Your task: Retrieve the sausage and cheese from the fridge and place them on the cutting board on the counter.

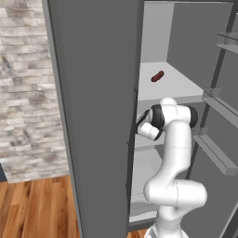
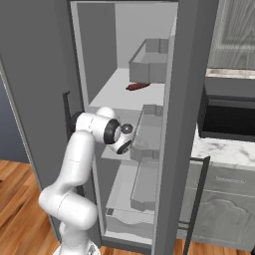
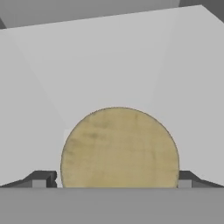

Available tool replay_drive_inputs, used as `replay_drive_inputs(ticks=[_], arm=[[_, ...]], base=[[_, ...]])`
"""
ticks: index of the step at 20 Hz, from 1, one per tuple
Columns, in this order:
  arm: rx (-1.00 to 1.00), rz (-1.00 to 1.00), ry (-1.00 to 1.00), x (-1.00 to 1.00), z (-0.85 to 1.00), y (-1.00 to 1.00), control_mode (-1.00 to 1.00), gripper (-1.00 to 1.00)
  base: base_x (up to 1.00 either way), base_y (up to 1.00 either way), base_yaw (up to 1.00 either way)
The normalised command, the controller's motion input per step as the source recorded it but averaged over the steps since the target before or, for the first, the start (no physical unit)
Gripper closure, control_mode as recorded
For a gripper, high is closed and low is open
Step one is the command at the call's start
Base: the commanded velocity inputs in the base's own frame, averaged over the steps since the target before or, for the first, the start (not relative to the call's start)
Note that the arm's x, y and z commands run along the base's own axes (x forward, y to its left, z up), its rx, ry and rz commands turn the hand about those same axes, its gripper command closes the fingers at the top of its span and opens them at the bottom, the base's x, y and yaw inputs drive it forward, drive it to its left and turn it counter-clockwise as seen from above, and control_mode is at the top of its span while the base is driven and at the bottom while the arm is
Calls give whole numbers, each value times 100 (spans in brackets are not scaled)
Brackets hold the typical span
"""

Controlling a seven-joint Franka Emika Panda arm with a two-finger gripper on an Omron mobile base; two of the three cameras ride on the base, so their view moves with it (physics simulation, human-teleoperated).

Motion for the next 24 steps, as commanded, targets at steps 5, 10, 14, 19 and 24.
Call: replay_drive_inputs(ticks=[5,10,14,19,24], arm=[[0,0,0,4,-18,0,-100,100],[0,0,-1,0,-5,-1,-100,100],[0,0,0,-23,-7,0,-100,100],[0,0,-3,-51,0,0,-100,100],[0,0,-2,-94,0,0,-100,100]], base=[[0,0,0],[0,0,0],[0,0,0],[0,0,0],[0,0,0]])
